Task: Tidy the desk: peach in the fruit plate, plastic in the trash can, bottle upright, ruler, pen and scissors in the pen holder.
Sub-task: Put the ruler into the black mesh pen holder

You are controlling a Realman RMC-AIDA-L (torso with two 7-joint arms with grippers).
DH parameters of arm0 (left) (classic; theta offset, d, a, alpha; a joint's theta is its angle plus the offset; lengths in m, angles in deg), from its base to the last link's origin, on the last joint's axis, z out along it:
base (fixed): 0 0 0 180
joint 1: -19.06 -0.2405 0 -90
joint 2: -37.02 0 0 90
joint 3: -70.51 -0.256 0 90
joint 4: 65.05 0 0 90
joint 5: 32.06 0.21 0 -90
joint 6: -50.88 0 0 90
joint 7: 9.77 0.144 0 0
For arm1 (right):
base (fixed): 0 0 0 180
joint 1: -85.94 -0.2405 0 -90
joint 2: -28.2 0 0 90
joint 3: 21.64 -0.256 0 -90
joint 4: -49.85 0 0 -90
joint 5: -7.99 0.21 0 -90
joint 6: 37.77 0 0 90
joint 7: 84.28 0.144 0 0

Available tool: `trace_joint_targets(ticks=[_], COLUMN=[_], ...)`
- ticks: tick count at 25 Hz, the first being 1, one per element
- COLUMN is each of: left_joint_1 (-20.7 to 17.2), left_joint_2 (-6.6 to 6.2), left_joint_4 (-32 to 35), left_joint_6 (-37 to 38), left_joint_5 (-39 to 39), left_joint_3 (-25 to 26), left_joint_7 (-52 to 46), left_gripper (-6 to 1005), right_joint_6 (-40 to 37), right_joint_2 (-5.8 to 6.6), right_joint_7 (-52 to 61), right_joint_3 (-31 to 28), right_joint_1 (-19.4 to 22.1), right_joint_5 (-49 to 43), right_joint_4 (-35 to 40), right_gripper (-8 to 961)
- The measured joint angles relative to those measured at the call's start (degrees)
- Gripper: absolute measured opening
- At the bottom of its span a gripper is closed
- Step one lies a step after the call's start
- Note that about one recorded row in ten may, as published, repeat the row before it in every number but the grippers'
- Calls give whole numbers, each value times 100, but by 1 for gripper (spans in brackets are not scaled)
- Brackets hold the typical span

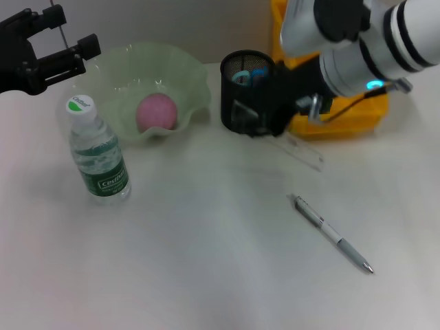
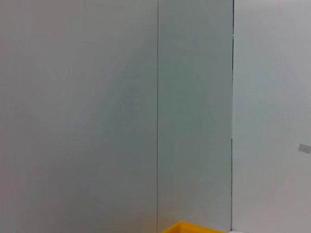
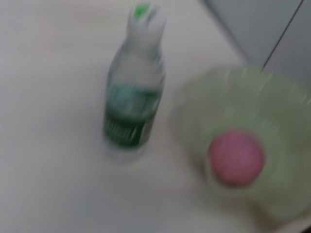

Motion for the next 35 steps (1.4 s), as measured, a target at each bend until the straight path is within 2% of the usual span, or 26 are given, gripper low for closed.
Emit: trace_joint_targets(ticks=[3,4,5,9,10,11,12,14,16,19,26,35], left_joint_1=[1,2,2,3,3,3,3,3,3,3,3,3], left_joint_2=[0,0,0,2,2,5,5,5,1,-3,-6,-18], left_joint_4=[0,0,0,-3,-3,-5,-6,-8,-9,-9,-9,-9], left_joint_6=[0,0,0,0,0,1,3,5,1,-15,-19,-25], left_joint_5=[-2,-3,-3,-3,-3,-3,-3,-3,-3,-3,-2,-2], left_joint_3=[0,0,0,-5,-5,-8,-9,-9,-9,-6,4,-2], left_joint_7=[1,2,2,-1,-1,-1,-1,-2,-1,1,2,-29], left_gripper=[805,805,805,805,806,806,806,806,806,806,806,805], right_joint_6=[572,1060,1060,1971,1971,2406,2406,3093,3273,3802,4147,4381], right_joint_2=[-6,-10,-10,-14,-14,-18,-18,-20,-19,-21,-22,-13], right_joint_7=[-88,-194,-194,-408,-408,-529,-529,-864,-994,-1521,-2412,-2490], right_joint_3=[10,59,59,265,265,425,425,675,731,901,910,793], right_joint_1=[168,284,284,415,415,480,480,557,566,574,613,892], right_joint_5=[459,763,763,1180,1180,1323,1323,1759,1915,2622,3808,4140], right_joint_4=[170,230,230,286,286,276,276,146,95,-128,-458,-627], right_gripper=[389,389,388,388,388,388,388,388,387,387,388,388])
